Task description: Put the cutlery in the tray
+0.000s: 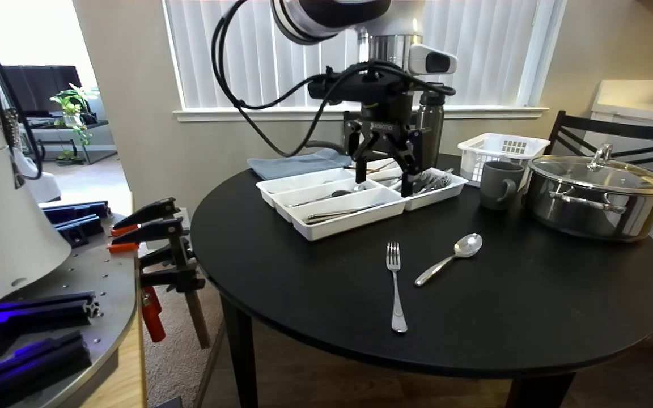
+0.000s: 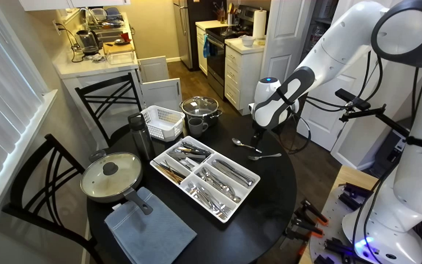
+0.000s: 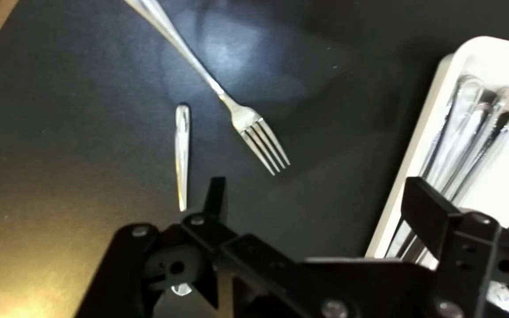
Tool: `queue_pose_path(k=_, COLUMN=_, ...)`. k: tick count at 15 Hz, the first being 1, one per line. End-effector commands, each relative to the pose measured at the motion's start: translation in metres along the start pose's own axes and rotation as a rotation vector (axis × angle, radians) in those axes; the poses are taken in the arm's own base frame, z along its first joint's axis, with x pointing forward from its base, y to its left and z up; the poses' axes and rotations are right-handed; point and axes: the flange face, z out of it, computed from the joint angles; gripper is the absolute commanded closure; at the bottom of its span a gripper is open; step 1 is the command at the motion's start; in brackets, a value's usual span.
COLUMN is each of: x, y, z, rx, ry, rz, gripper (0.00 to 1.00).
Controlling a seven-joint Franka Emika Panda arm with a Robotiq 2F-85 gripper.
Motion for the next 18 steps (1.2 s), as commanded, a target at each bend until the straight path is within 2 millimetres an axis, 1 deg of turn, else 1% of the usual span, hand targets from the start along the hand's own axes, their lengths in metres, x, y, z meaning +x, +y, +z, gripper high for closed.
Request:
queue_pose_path(k=1, x=-0.01, y=0.007, z=0.018, rx=-0.039, ry=0.099, rz=-0.162, gripper=0.0)
queue_pose_path(k=5, x=-0.015, y=-0.008, z=0.053, rx=0.011, ry=0.183, rz=-0.339, gripper=0.0)
queue_pose_path(k=7, x=-0.019, y=-0.01, z=0.069, rx=0.068, ry=0.191, rz=-0.439, gripper=0.0)
queue_pose_path(k=9, x=-0.025, y=-0.005, z=0.08, rx=0.131, ry=0.2, rz=-0.511, gripper=0.0)
queue_pose_path(k=10, x=-0.03, y=0.001, z=0.084, rx=0.141, ry=0.191, rz=-0.533, gripper=0.0)
queue_pose_path(k=14, x=-0.05, y=0.029, z=0.086, rx=0.087, ry=0.142, rz=-0.578, gripper=0.0)
queue_pose_path(k=16, x=-0.056, y=0.037, z=0.09, rx=0.058, ry=0.117, rz=-0.593, gripper=0.0)
queue_pose_path(k=18, x=-0.06, y=0.042, z=0.098, rx=0.043, ry=0.089, rz=-0.604, gripper=0.0)
